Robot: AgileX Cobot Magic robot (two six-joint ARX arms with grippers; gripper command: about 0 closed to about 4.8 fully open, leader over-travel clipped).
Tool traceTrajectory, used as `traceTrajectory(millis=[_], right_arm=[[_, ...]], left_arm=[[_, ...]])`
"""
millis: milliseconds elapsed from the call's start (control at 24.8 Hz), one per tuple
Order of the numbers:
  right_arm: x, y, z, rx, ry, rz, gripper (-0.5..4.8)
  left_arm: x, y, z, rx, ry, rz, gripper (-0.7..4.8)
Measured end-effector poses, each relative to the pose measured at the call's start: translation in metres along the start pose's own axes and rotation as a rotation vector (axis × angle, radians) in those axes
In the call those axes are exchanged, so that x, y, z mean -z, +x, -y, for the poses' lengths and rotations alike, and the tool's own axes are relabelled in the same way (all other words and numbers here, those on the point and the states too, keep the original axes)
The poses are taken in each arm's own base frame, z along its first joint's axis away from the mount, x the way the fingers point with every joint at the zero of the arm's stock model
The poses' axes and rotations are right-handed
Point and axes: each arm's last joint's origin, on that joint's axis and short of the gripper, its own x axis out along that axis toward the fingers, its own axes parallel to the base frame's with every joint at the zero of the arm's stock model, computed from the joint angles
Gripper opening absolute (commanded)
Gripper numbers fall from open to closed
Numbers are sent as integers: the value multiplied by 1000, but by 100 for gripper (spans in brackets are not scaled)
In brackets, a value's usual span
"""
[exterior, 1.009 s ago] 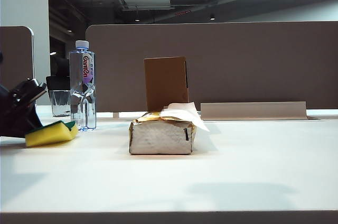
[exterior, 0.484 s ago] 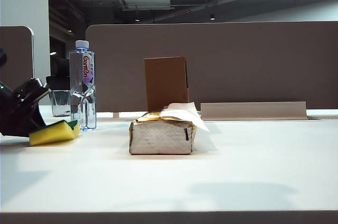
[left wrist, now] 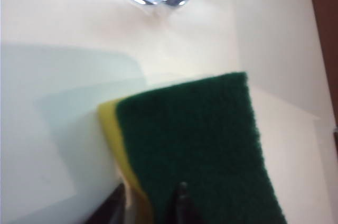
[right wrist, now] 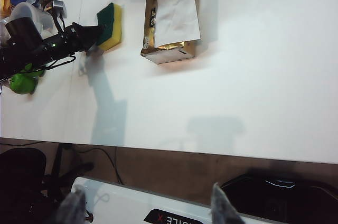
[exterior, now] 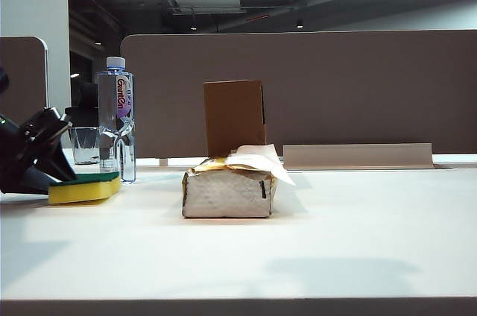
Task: Move the sponge from right to left to wipe the table, avoiding obstacles on the table, and finally reaching the bottle of mineral water.
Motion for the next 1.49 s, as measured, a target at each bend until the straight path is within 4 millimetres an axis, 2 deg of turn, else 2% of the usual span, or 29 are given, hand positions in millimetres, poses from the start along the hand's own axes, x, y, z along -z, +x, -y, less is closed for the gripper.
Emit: traceTrajectory(millis=[40, 202, 323, 484, 606, 727, 1050, 1171, 1494], right_arm=[[0, 0, 0, 0, 1, 0, 305], [0, 0, 0, 0, 1, -1, 305], [0, 0, 0, 0, 1, 0, 305], [0, 0, 0, 0, 1, 0, 305], [0, 0, 0, 0, 1, 0, 305], [0, 0, 0, 0, 1, 0, 305], [0, 0, 0, 0, 1, 0, 305], [0, 0, 0, 0, 1, 0, 305], [0, 0, 0, 0, 1, 0, 305]], left_arm=[[0, 0, 0, 2, 1, 0, 136], [-1, -1, 2, 9, 5, 2, 239], [-3, -4, 5, 6, 10, 7, 265], [-4, -7, 5, -1, 11, 14, 351], [-5, -8, 6, -5, 16, 19, 357], [-5, -8, 6, -5, 16, 19, 402], [-5, -11, 9, -2, 18, 22, 405], [-4, -17, 13, -9, 6, 9, 405], [-23, -44, 35, -4, 79, 105, 404]])
